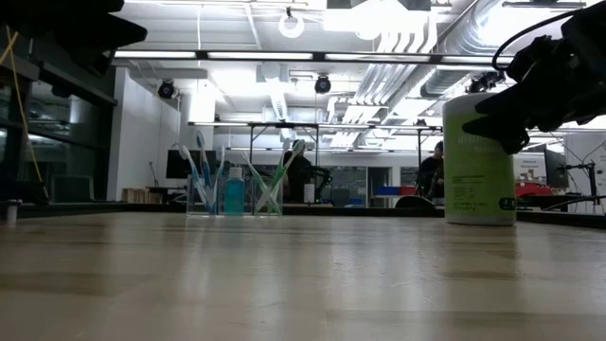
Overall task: Pick & Place toothbrushing station
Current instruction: Return to Home Position
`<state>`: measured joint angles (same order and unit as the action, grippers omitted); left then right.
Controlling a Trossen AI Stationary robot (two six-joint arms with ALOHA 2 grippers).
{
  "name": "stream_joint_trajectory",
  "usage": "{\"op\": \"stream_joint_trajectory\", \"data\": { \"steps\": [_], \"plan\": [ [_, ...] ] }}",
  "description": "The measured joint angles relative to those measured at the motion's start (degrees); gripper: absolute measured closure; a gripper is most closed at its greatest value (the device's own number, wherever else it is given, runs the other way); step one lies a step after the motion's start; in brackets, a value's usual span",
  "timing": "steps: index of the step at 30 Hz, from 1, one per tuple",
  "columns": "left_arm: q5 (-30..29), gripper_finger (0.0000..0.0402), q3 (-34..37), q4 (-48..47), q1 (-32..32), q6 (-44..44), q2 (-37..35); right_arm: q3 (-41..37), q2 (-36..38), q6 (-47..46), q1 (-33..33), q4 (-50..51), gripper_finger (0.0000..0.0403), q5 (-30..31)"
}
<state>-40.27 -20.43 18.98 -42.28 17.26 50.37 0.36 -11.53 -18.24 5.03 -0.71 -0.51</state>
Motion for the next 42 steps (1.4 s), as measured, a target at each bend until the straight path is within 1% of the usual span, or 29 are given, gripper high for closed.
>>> {"op": "stream_joint_trajectory", "data": {
  "steps": [8,24,26,32,35,39,42],
  "plan": [
    [0.01,0.0227,0.00,0.90,0.00,0.13,0.00,0.00,-0.02,2.65,-3.25,0.05,0.0192,0.31],
    [0.06,0.0227,0.00,1.43,0.00,0.16,0.00,0.00,-0.02,3.06,-3.16,0.08,0.0192,0.37],
    [1.47,0.0227,0.00,1.44,0.00,-0.03,0.00,0.00,-0.02,3.06,-3.16,0.07,0.0192,0.37],
    [12.94,0.0227,0.00,1.45,-0.02,-8.06,-1.13,0.00,-0.02,3.06,-3.16,-0.12,0.0192,0.35],
    [16.17,0.0227,0.54,1.77,-0.02,-11.29,-2.59,0.00,-0.04,3.06,-3.16,-0.13,0.0192,0.35],
    [16.81,0.0227,4.53,3.15,-0.02,-12.13,-5.33,0.00,-0.04,3.06,-3.16,-0.17,0.0192,0.35],
    [16.83,0.0227,10.17,10.37,-0.02,-13.96,-7.06,0.00,-0.04,3.06,-3.16,-0.20,0.0192,0.35]
  ]
}}
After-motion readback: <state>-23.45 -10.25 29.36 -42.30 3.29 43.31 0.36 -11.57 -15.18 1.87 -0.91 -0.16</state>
